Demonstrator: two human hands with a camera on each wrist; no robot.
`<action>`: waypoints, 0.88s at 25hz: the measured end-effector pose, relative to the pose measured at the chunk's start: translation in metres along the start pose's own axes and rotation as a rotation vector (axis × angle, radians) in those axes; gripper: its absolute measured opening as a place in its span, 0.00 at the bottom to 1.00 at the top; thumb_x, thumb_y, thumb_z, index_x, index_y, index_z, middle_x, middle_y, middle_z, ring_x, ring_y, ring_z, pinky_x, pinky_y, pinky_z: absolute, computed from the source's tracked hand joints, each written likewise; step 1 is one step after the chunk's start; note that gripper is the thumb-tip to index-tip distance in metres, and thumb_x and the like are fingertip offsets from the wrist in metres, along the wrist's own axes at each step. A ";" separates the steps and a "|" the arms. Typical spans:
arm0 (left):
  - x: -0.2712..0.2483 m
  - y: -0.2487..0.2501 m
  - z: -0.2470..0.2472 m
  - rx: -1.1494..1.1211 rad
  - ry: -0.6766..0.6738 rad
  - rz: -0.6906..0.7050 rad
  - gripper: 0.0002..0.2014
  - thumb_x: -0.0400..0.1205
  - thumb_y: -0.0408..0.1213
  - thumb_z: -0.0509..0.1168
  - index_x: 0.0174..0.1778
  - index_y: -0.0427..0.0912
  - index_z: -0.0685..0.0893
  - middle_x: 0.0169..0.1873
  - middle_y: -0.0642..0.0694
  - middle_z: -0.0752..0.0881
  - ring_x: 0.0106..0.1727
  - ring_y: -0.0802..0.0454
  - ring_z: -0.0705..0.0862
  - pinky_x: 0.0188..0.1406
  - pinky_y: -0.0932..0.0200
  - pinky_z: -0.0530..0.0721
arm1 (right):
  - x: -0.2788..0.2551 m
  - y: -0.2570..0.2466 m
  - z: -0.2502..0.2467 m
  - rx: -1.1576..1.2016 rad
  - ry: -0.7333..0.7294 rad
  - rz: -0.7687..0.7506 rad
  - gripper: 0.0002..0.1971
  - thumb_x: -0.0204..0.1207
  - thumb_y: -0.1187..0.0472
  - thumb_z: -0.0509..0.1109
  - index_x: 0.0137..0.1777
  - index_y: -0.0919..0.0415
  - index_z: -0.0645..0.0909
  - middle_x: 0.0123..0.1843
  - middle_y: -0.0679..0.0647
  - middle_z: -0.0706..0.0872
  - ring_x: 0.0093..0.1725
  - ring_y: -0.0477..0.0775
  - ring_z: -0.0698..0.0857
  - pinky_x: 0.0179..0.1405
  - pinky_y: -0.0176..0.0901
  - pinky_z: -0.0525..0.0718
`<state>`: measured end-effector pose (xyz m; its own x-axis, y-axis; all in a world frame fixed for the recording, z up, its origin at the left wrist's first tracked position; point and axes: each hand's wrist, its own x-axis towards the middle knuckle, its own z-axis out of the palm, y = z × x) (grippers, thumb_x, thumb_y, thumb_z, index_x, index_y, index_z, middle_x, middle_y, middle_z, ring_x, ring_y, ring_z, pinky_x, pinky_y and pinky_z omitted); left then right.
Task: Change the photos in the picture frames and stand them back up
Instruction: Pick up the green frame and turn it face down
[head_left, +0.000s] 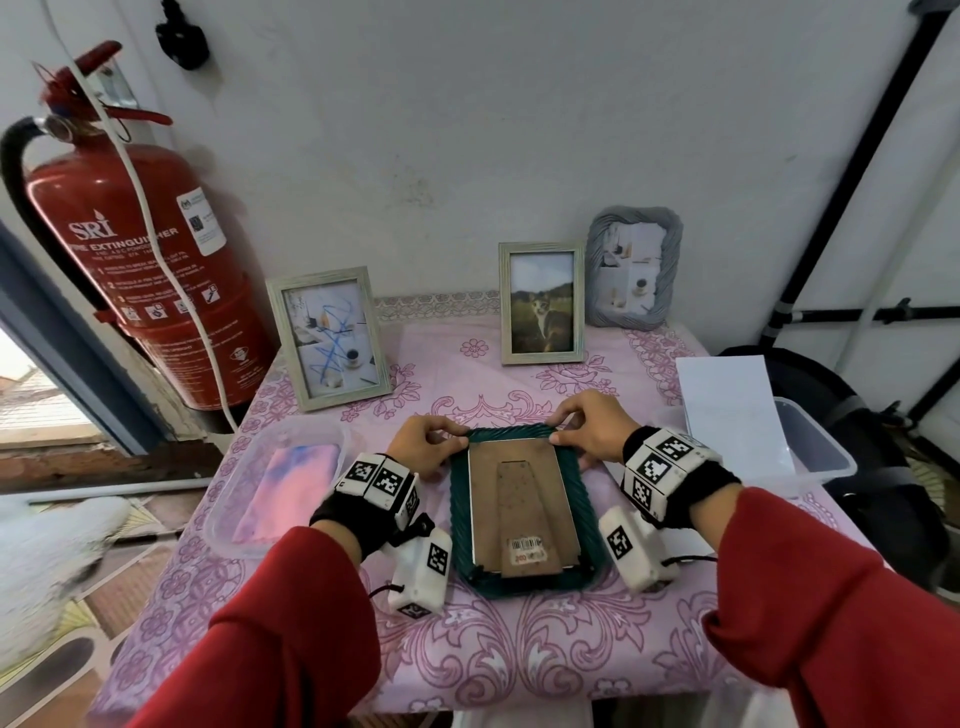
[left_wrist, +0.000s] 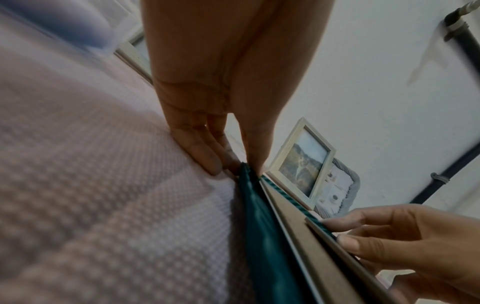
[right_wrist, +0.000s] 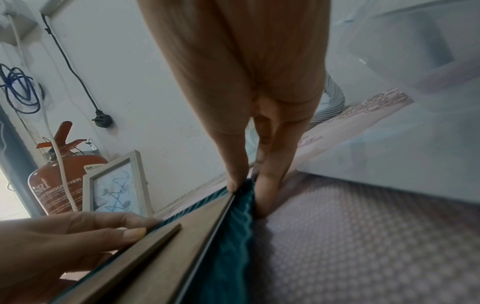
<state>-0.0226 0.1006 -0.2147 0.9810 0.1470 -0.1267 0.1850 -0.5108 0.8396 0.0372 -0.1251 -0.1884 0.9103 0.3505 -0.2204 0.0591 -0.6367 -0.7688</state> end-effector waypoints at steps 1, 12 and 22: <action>0.000 -0.001 0.000 0.001 0.000 0.009 0.10 0.80 0.31 0.66 0.55 0.32 0.84 0.21 0.48 0.68 0.22 0.56 0.65 0.25 0.63 0.66 | 0.000 0.000 0.000 0.004 -0.004 0.003 0.11 0.72 0.70 0.74 0.54 0.67 0.82 0.37 0.56 0.79 0.26 0.55 0.81 0.14 0.37 0.82; -0.013 0.003 0.004 0.072 -0.001 -0.029 0.17 0.81 0.38 0.66 0.66 0.38 0.80 0.39 0.40 0.82 0.41 0.46 0.81 0.49 0.57 0.80 | -0.014 0.000 0.003 0.029 0.067 -0.006 0.13 0.76 0.70 0.70 0.60 0.68 0.83 0.32 0.53 0.78 0.20 0.47 0.80 0.17 0.33 0.82; -0.100 0.011 -0.002 0.003 -0.130 -0.196 0.35 0.75 0.44 0.73 0.75 0.39 0.67 0.40 0.48 0.80 0.36 0.55 0.81 0.29 0.64 0.83 | -0.084 0.016 0.007 0.018 -0.113 0.086 0.41 0.68 0.61 0.79 0.77 0.66 0.61 0.39 0.57 0.82 0.30 0.51 0.84 0.21 0.39 0.85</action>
<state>-0.1190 0.0817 -0.1922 0.9256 0.1337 -0.3541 0.3727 -0.4853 0.7909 -0.0412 -0.1598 -0.1870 0.8598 0.3709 -0.3508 -0.0251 -0.6556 -0.7547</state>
